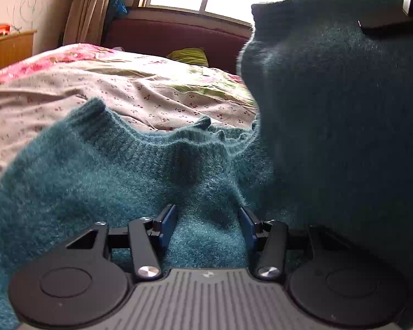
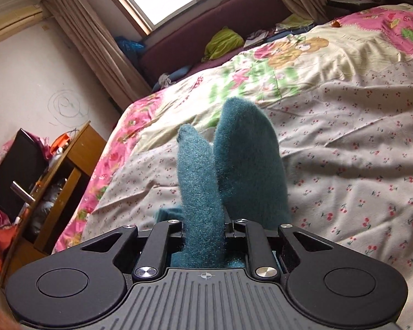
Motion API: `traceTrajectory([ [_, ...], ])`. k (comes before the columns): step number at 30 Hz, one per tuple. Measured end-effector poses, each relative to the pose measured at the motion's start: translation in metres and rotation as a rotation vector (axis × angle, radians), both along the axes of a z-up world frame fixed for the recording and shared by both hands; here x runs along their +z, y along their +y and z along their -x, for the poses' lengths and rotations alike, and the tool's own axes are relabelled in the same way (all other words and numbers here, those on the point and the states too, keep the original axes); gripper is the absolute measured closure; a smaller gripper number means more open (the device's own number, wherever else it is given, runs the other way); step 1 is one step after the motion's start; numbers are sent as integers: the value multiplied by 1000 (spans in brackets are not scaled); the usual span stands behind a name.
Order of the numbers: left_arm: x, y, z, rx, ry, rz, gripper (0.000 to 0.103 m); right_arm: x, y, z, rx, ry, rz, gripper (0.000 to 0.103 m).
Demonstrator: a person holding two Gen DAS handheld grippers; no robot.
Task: Fold small clothes
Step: 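Grasp the sweater's side edge with the right gripper and lift it over the body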
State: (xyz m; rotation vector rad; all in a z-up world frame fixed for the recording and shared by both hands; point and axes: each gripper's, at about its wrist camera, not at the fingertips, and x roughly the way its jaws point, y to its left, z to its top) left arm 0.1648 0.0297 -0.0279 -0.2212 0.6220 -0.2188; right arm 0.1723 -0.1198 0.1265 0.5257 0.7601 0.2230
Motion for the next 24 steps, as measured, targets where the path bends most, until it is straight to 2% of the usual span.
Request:
traceTrajectory([
  [2,12,12,-1,-12,23,59,47,1,12,-2,17,1,8,88],
  [4,27,36,6,19,17,110,49,3,23,-5,36,-3,28,88],
  [6,40,54,11,41,-2,99,49,3,29,-7,46,1,31,89],
  [8,34,63,10,71,35,93,49,1,36,-7,45,12,29,89],
  [10,21,70,4,89,101,123,54,-1,43,-4,48,12,38,89],
  [12,32,83,10,98,86,190,55,-3,51,-3,52,14,42,89],
  [13,42,93,17,106,53,219,55,-5,55,-3,55,18,39,90],
  [16,60,119,39,141,-5,166,55,-10,70,-6,76,26,51,90],
  [17,60,128,46,175,-7,151,55,-12,76,-7,88,24,67,90],
  [19,46,142,48,217,47,167,55,-15,89,-8,113,23,89,92],
  [21,21,146,38,215,159,202,55,-20,104,-9,145,34,86,93],
  [22,12,145,35,202,191,222,55,-21,113,-8,155,26,117,93],
  [24,9,145,36,181,197,251,55,-26,129,-8,177,28,162,93],
])
